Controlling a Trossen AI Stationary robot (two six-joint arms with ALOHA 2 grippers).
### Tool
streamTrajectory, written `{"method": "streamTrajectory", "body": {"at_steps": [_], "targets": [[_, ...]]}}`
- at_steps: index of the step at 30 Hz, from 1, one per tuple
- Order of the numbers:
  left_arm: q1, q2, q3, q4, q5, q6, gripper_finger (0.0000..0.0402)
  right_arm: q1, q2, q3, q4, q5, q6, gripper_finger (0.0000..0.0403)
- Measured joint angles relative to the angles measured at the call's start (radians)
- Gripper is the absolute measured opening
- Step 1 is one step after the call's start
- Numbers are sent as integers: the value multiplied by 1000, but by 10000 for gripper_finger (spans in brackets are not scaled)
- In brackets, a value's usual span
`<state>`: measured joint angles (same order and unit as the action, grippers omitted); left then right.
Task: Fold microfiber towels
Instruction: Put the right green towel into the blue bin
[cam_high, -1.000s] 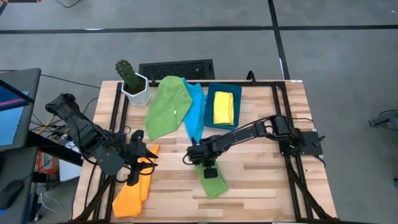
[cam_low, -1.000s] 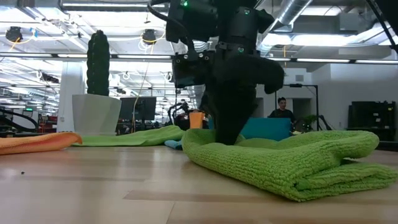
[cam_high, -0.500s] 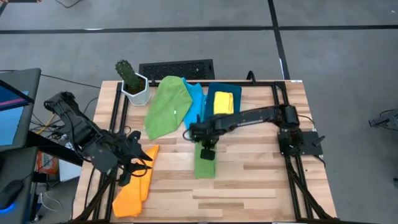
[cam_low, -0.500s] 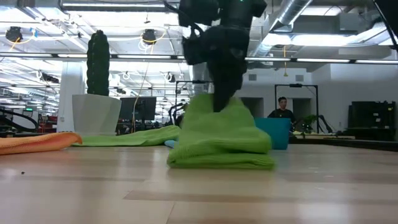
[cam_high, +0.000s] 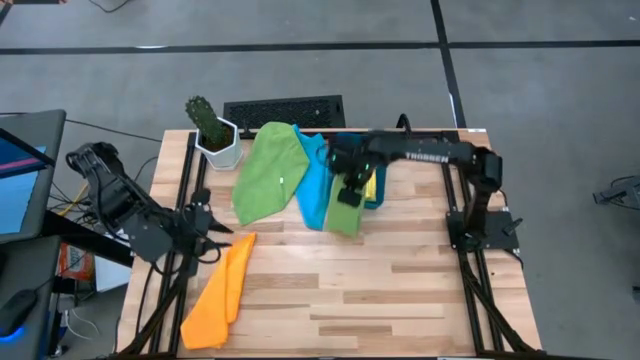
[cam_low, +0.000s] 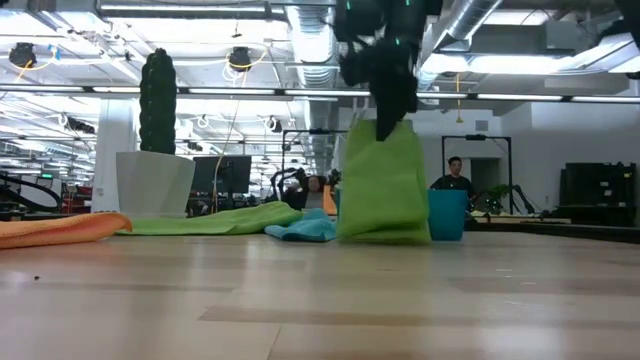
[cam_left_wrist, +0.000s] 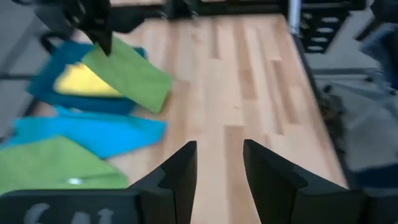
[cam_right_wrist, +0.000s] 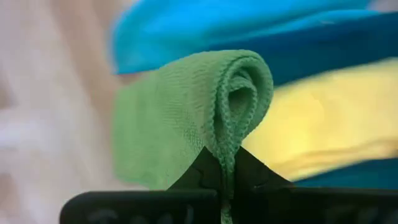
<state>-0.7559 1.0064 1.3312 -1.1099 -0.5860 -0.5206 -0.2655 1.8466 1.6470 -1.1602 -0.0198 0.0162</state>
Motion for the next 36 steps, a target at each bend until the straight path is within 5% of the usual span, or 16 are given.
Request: {"method": "streamTrajectory", "body": {"at_steps": [10, 17, 27, 36], "targets": [[97, -67, 0, -1, -188, -3, 123, -332, 7, 0, 4, -34, -365, 23], [200, -98, 0, 0, -249, -17, 123, -458, 6, -5, 98, -138, -490, 23], [310, -106, 0, -6, -249, 3, 123, -422, -17, -70, 82, -148, -532, 23], [342, -110, 0, -8, -228, 20, 123, -285, -121, 18, -9, -181, -453, 23]]}}
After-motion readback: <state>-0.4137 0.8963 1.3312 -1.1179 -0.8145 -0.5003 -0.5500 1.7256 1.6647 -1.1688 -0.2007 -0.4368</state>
